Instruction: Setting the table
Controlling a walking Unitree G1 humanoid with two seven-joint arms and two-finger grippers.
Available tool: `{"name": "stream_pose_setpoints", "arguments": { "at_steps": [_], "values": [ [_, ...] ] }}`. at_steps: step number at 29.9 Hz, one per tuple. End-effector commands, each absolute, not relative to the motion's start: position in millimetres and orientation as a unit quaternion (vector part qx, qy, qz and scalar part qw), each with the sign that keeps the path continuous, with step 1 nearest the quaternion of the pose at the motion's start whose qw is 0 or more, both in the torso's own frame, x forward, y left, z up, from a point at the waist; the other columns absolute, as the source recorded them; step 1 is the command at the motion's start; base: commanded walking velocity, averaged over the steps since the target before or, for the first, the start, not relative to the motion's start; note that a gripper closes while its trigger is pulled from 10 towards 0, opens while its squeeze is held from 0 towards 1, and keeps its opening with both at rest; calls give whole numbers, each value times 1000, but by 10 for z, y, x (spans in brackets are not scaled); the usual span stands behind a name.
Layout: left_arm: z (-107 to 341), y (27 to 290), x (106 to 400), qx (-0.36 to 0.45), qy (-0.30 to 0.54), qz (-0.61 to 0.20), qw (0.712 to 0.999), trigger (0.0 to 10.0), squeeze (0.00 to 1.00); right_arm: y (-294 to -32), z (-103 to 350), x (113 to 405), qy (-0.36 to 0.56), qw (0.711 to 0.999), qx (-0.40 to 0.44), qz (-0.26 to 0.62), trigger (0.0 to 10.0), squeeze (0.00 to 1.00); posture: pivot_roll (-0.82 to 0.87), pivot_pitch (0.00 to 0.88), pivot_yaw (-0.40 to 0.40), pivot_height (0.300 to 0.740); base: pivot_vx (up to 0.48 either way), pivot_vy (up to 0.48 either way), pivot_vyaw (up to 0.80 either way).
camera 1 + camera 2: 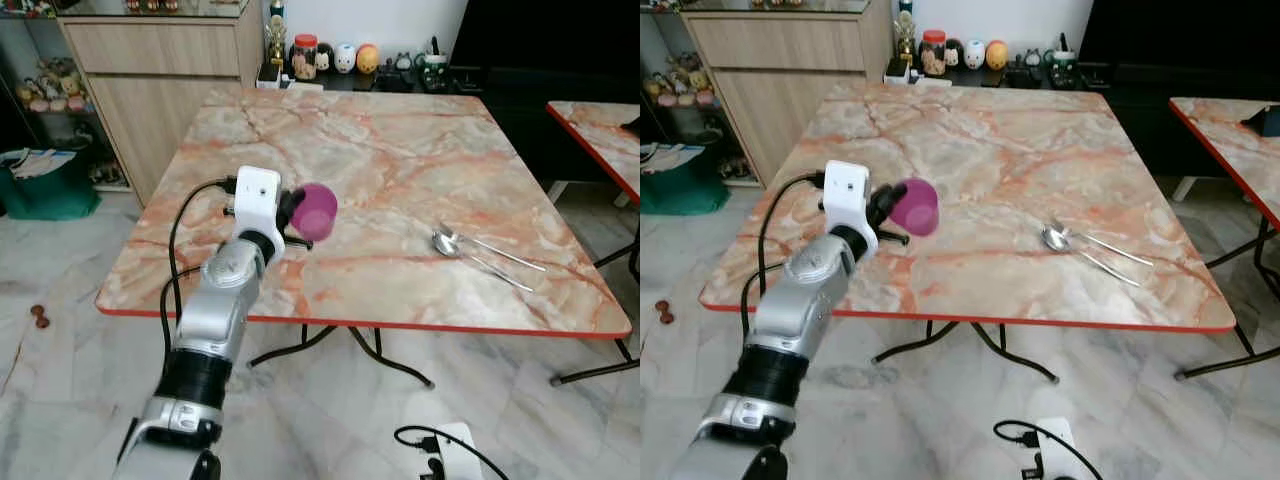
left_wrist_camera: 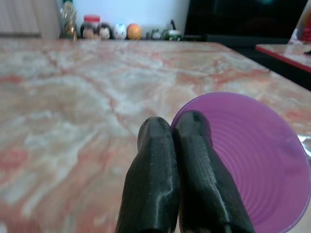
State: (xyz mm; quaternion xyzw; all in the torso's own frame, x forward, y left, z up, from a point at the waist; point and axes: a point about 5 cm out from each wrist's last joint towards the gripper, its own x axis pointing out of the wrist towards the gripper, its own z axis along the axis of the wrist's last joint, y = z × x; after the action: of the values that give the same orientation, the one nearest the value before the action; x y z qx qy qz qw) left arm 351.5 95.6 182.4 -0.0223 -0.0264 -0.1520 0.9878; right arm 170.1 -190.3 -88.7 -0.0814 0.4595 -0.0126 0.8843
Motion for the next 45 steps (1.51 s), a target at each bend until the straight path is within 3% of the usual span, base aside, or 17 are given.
{"name": "stream_pose_setpoints", "arguments": {
  "at_steps": [1,9,18,29,34,45],
  "values": [
    [1856,993,3498,-47,-52,-137,988,10000,0,-1929,-887,1690,458,885,-79,-19,10000,0,90,0,-46,731,0,0,0],
    [1609,1254,3410,-47,-58,-37,997,10000,0,-1944,-884,1680,449,891,-49,-49,10000,0,89,0,-46,731,0,0,0],
    [1698,1623,3433,-24,-106,43,993,10000,0,-1918,-894,1663,449,891,-34,-59,10000,0,76,0,-25,731,0,0,0],
    [1643,1745,3299,87,-125,-30,988,10000,0,-1915,-898,1650,448,892,-37,-49,10000,0,87,0,-24,731,0,0,0],
    [1655,1805,3316,38,-126,-7,991,10000,0,-1933,-902,1635,450,891,-42,-47,10000,0,90,0,-34,731,0,0,0],
    [1585,1545,3306,29,-114,-40,992,10000,0,-1928,-900,1644,450,891,-37,-45,10000,0,83,0,-31,731,0,-232,0]
  ]
}}
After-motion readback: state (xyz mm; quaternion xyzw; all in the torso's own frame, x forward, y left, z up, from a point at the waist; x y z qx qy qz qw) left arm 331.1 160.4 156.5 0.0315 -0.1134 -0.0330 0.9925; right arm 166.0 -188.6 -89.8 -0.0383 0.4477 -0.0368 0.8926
